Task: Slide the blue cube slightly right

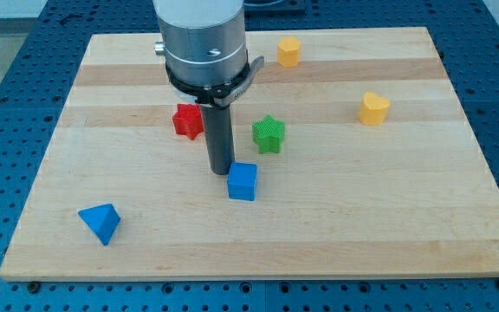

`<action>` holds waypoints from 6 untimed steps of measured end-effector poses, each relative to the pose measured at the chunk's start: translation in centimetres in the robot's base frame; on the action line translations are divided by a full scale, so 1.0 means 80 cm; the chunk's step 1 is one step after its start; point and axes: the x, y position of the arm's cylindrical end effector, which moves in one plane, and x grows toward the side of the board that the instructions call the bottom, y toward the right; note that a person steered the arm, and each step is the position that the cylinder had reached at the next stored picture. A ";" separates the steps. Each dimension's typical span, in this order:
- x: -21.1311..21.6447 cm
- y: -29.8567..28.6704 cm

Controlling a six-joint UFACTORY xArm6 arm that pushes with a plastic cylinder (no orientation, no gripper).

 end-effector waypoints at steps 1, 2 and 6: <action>0.013 -0.005; 0.017 -0.016; -0.037 0.024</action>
